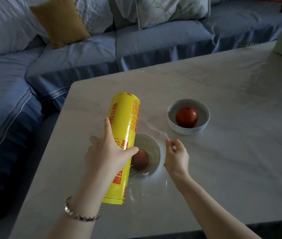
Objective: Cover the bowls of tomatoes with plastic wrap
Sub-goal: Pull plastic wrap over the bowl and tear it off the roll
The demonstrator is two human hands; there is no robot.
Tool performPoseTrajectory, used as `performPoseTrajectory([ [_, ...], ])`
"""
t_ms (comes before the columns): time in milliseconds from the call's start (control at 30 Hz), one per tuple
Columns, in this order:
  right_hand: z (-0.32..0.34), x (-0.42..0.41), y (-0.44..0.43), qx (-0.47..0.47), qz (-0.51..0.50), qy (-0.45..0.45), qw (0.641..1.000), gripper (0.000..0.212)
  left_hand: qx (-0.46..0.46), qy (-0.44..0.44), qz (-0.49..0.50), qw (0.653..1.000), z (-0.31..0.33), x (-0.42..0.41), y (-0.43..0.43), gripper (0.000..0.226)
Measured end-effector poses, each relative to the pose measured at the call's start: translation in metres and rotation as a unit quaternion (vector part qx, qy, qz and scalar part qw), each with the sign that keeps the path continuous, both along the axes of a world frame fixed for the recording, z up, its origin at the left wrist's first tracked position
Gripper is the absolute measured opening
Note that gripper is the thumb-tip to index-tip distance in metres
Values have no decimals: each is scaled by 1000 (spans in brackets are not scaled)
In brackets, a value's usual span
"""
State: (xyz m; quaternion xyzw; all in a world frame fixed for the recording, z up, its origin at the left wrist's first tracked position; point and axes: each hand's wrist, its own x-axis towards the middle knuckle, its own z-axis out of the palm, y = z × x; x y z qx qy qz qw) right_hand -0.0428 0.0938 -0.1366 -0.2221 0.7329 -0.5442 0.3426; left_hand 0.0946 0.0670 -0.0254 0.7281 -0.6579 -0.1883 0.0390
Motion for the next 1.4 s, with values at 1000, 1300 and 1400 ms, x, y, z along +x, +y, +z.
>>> performPoseTrajectory([
  [1000,-9,11,10,29,172,103,979,30,103,93,-7,990,-17,16,-25,100],
  [1300,-19,15,8,27,146,84,985,36,134,204,33,969,-9,27,-32,84],
  [1400,-20,14,8,28,149,89,984,32,74,133,47,987,-10,33,-24,90],
])
